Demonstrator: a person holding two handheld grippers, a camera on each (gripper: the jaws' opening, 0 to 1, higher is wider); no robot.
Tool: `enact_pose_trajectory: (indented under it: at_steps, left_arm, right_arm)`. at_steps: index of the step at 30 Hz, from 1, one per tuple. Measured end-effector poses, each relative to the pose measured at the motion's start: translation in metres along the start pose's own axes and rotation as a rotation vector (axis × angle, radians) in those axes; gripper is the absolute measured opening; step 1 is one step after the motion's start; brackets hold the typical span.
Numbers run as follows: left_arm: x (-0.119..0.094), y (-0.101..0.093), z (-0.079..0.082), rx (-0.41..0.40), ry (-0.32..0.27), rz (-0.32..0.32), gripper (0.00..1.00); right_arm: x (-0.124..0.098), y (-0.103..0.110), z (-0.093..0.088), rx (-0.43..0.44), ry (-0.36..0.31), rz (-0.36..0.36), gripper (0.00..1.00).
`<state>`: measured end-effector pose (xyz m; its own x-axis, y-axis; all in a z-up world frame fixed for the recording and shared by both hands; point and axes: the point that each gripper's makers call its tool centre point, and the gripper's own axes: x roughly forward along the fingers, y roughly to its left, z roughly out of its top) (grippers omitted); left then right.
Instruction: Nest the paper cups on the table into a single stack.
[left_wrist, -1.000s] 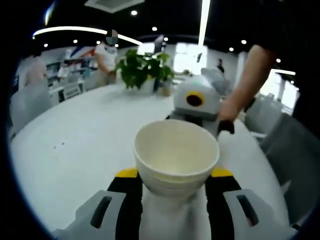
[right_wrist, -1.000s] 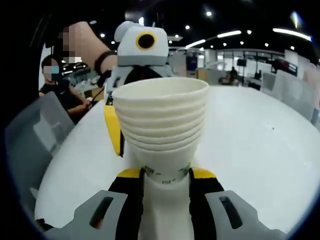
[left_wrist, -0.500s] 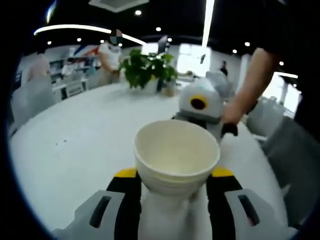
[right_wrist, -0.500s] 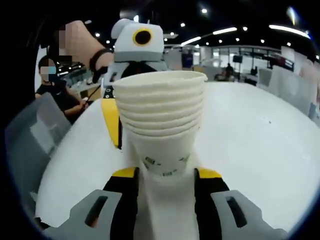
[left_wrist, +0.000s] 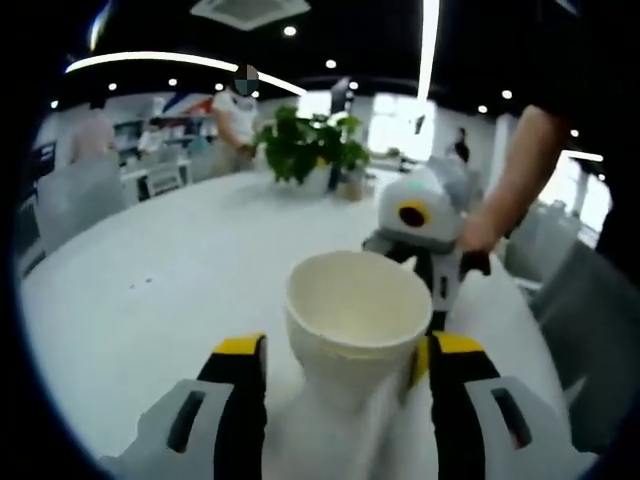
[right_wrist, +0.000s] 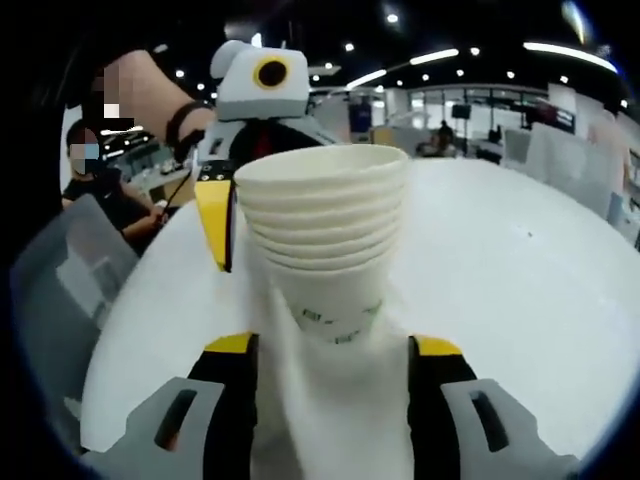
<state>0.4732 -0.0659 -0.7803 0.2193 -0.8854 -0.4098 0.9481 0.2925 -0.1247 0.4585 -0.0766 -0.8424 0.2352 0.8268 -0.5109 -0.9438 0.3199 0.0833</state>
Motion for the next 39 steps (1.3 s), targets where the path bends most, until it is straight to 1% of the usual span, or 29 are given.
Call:
enact_pose_trajectory:
  at_steps: [4, 8, 11, 13, 17, 20, 22, 24, 31, 32, 33, 36, 39]
  left_arm:
    - [-0.008, -0.001, -0.006, -0.006, 0.006, 0.028, 0.69]
    - [-0.017, -0.004, -0.012, 0.006, 0.009, 0.050, 0.69]
    - [-0.027, -0.006, -0.014, -0.008, -0.002, 0.093, 0.71]
    - [-0.034, -0.006, -0.016, -0.021, -0.005, 0.119, 0.73]
    - [-0.046, -0.014, -0.019, -0.021, -0.005, 0.143, 0.73]
    - [-0.053, -0.019, -0.019, -0.021, -0.007, 0.157, 0.76]
    - [-0.059, -0.022, -0.018, -0.037, -0.020, 0.170, 0.78]
    - [-0.063, -0.026, -0.016, -0.035, -0.025, 0.181, 0.79]
    - [-0.083, -0.046, -0.015, -0.028, -0.025, 0.211, 0.82]
    - [-0.086, -0.049, -0.013, -0.027, -0.026, 0.215, 0.83]
    - [-0.088, -0.051, -0.012, -0.029, -0.029, 0.218, 0.84]
    - [-0.099, -0.059, -0.009, -0.030, -0.031, 0.234, 0.85]
    - [-0.109, -0.067, -0.003, -0.035, -0.041, 0.249, 0.87]
  right_arm:
    - [-0.003, 0.001, 0.000, -0.003, 0.002, -0.020, 0.62]
    - [-0.007, 0.002, 0.003, 0.024, -0.011, -0.049, 0.69]
    - [-0.011, 0.005, 0.008, 0.036, -0.023, -0.058, 0.75]
    - [-0.013, 0.006, 0.010, 0.043, -0.031, -0.067, 0.78]
    - [-0.018, 0.012, 0.010, 0.053, -0.031, -0.080, 0.81]
    - [-0.022, 0.018, 0.012, 0.052, -0.031, -0.081, 0.82]
    - [-0.026, 0.024, 0.012, 0.068, -0.021, -0.083, 0.85]
    - [-0.030, 0.028, 0.012, 0.068, -0.021, -0.087, 0.87]
    - [-0.053, 0.047, 0.021, 0.040, -0.036, -0.115, 0.88]
    - [-0.059, 0.054, 0.023, 0.035, -0.035, -0.119, 0.88]
    - [-0.061, 0.055, 0.024, 0.032, -0.033, -0.121, 0.88]
    - [-0.078, 0.066, 0.030, 0.017, -0.038, -0.141, 0.89]
    - [-0.093, 0.074, 0.034, 0.025, -0.050, -0.161, 0.89]
